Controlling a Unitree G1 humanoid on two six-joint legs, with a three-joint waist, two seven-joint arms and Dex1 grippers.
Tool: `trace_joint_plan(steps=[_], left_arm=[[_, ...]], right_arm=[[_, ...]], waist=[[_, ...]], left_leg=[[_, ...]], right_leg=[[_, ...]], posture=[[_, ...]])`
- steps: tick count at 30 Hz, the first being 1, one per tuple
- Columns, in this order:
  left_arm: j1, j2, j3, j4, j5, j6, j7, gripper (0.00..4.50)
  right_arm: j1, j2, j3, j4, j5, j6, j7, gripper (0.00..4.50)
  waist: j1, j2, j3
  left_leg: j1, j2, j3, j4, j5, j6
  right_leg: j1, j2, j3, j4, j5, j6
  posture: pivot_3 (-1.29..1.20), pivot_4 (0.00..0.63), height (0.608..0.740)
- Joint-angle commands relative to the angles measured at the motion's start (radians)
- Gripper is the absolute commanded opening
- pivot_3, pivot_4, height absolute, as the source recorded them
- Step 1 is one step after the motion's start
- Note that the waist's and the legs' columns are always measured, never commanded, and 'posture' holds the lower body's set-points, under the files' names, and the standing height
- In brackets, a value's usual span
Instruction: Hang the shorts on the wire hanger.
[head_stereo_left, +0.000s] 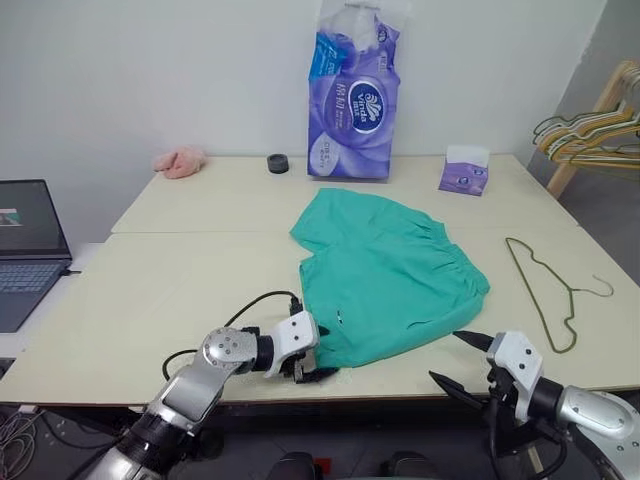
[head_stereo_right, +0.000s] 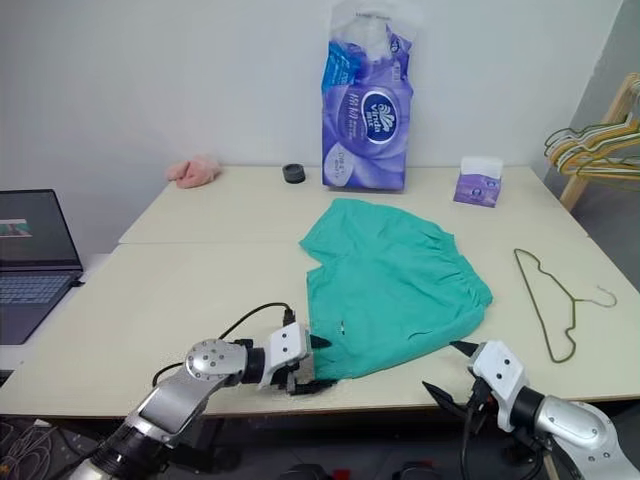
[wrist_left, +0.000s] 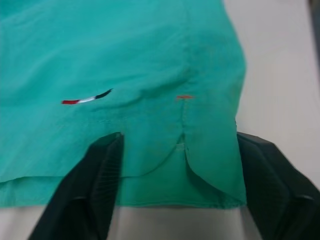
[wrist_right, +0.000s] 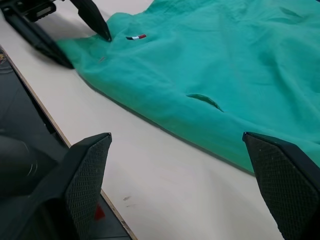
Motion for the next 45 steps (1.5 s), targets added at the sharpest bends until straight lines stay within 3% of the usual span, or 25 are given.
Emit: trace_joint_plan(steps=[1,5,9,13,18,23,29,32,35,43,45], left_arm=[[-0.042,-0.015,0.005,0.082,0.058,-0.045,0.048,2.39],[-0.059,-0.036,0.013,0.120,0.056,-0.073,0.049,1.12],[-0.053,-0.026,0.026,0.097,0.020,-0.090,0.002,0.02],[-0.050,0.006,0.062,0.069,-0.020,-0.082,-0.050,0.02],[-0.035,0.063,0.120,0.034,-0.077,-0.064,-0.104,0.02],[-0.045,0.073,0.157,0.022,-0.104,-0.044,-0.111,0.02],[-0.047,0.073,0.173,0.011,-0.112,-0.035,-0.118,0.02],[-0.035,0.080,0.179,-0.003,-0.120,-0.025,-0.125,0.00],[-0.029,0.093,0.185,0.001,-0.122,-0.027,-0.133,0.00],[-0.042,0.139,0.204,0.045,-0.124,-0.050,-0.175,0.00],[-0.045,0.157,0.205,0.045,-0.130,-0.046,-0.205,0.00]], right_arm=[[-0.009,-0.008,-0.022,-0.008,-0.008,-0.032,0.006,4.50],[-0.020,-0.022,-0.031,0.011,-0.034,-0.054,0.008,4.50],[-0.118,-0.089,-0.019,0.128,-0.179,-0.136,-0.024,4.50],[-0.256,-0.154,0.022,0.290,-0.339,-0.258,-0.067,4.50],[-0.468,-0.250,0.170,0.544,-0.593,-0.512,-0.116,4.50],[-0.605,-0.251,0.270,0.673,-0.737,-0.670,-0.175,4.50],[-0.753,-0.175,0.374,0.819,-0.863,-0.738,-0.253,4.50],[-0.790,-0.158,0.393,0.874,-0.874,-0.750,-0.261,3.87],[-0.811,-0.157,0.401,0.919,-0.874,-0.764,-0.253,2.91],[-0.804,-0.191,0.390,0.887,-0.782,-0.810,-0.151,0.03],[-0.788,-0.209,0.378,0.834,-0.710,-0.802,-0.080,0.03]], waist=[[-0.001,0.000,0.000],[-0.001,0.000,0.000],[-0.011,0.000,0.000],[-0.021,0.000,0.001],[-0.030,0.001,0.003],[-0.026,0.000,0.003],[-0.026,-0.002,0.005],[-0.024,-0.002,0.005],[-0.022,-0.002,0.005],[-0.025,-0.002,0.005],[-0.025,-0.002,0.005]], left_leg=[[0.001,0.000,0.000,0.000,0.000,0.000],[0.001,0.000,0.000,0.000,0.000,0.000],[0.001,0.000,0.000,0.000,-0.001,0.000],[0.002,0.000,0.001,0.000,-0.001,-0.001],[0.002,0.001,0.002,-0.001,-0.001,-0.001],[0.002,0.000,0.001,-0.001,-0.001,-0.001],[0.002,0.000,0.001,-0.001,-0.001,-0.001],[0.002,0.000,0.001,-0.001,-0.001,-0.001],[0.002,0.000,0.001,-0.001,-0.001,-0.001],[0.002,0.000,0.001,-0.001,-0.001,-0.001],[0.002,0.000,0.001,-0.001,-0.001,-0.001]], right_leg=[[0.000,0.000,0.000,0.000,0.000,0.000],[0.001,0.000,0.000,0.000,0.000,0.000],[0.001,0.000,0.000,0.000,0.000,0.000],[0.001,0.000,0.000,0.000,0.000,0.000],[0.000,0.000,0.001,0.001,0.000,-0.002],[0.001,0.000,0.001,0.001,0.000,-0.004],[0.001,0.000,0.001,0.001,0.001,-0.005],[0.001,0.000,0.002,0.001,0.001,-0.006],[0.001,-0.001,0.002,0.001,0.001,-0.006],[0.001,-0.001,0.002,0.001,0.001,-0.006],[0.000,-0.001,0.002,0.001,0.001,-0.006]], posture=[[-0.07,0.026,0.740],[-0.08,0.027,0.740],[-0.09,0.020,0.740],[-0.08,0.017,0.740],[-0.06,0.014,0.740],[-0.04,0.013,0.740],[-0.03,0.012,0.740],[-0.02,0.010,0.740],[-0.02,0.011,0.740],[-0.03,0.014,0.740],[-0.03,0.015,0.740]])
